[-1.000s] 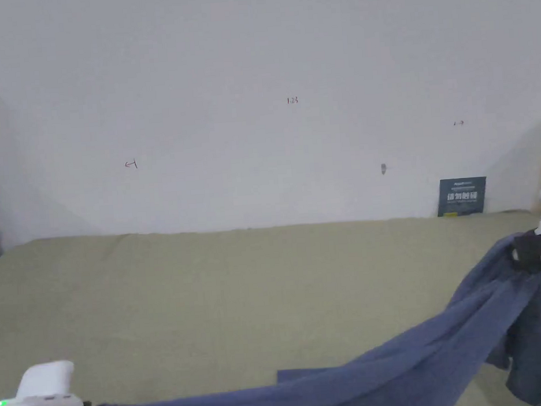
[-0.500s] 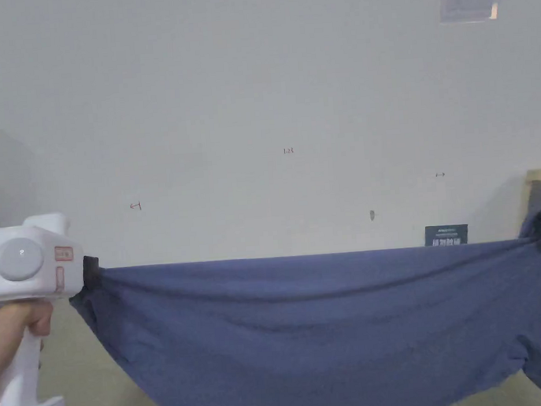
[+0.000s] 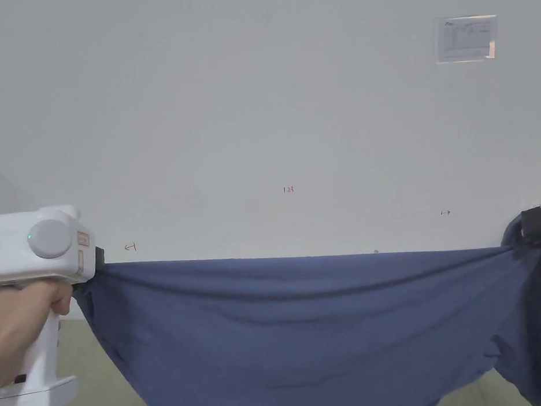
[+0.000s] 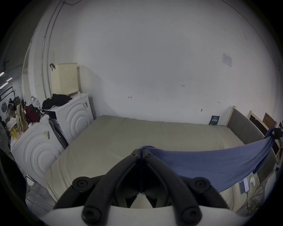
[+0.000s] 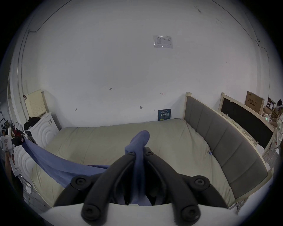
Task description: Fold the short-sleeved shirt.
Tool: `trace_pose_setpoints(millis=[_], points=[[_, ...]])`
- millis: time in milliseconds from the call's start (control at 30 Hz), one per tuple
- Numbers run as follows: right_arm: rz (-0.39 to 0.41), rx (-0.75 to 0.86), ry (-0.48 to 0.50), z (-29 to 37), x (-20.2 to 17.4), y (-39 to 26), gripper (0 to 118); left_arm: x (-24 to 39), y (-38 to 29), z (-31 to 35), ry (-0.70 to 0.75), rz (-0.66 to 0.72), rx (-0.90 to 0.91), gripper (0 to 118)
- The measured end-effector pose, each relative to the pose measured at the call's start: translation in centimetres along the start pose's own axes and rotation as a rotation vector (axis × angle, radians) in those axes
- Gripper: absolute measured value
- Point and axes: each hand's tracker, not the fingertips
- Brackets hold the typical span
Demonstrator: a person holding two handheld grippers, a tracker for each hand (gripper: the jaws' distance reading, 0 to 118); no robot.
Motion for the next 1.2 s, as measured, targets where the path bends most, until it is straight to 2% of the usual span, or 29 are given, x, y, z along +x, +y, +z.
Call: trace_pose_setpoints(millis=[133, 433, 700, 833, 933, 1100, 1200], points=[[0.004, 0.008, -0.004, -4.2, -0.5, 2.7, 5, 1.8, 1.8, -0.9, 0.001, 0.013, 0.015, 0], [0.011, 0.009, -0.033, -12.1, -2.2, 5.8, 5, 2.7, 5.9, -10.2, 0.058, -0.047, 0.035, 0], [0.018, -0.003, -0.029, -19.2, -3.1, 5.9, 5, 3.3, 5.0, -16.7, 0.079, -0.046, 0.035, 0], [0.014, -0.033, -0.034, -21.3, -3.3, 3.6, 5, 3.9, 2.9, -19.6, 0.105, -0.072, 0.003, 0], [0.040, -0.078, -0.063, -22.9, -2.8, 0.6, 5, 4.2, 0.4, -20.8, 0.072, -0.056, -0.018, 0], [0.011, -0.170, -0.042, -23.2, -1.0, -7.0, 5, 5.3, -6.9, -19.6, 0.034, -0.052, -0.111, 0], [0.002, -0.205, -0.016, -20.7, 0.2, -12.4, 5, 3.9, -11.9, -17.7, -0.001, -0.082, -0.140, 0]])
